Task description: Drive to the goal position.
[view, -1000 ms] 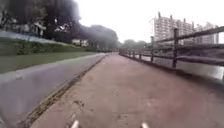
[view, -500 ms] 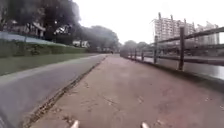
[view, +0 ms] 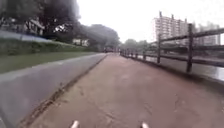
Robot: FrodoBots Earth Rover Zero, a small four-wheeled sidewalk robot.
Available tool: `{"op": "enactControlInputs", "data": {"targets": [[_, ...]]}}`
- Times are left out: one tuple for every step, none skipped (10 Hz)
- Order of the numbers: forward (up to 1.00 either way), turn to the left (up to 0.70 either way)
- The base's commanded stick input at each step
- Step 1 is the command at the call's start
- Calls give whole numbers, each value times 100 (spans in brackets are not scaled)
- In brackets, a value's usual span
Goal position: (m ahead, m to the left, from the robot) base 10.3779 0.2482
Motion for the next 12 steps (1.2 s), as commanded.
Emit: {"op": "enactControlInputs", "data": {"targets": [[70, 0], [70, 0], [70, 0], [70, 0], [70, 0], [70, 0], [70, 0], [70, 0], [70, 0], [70, 0], [70, 0], [70, 0]]}}
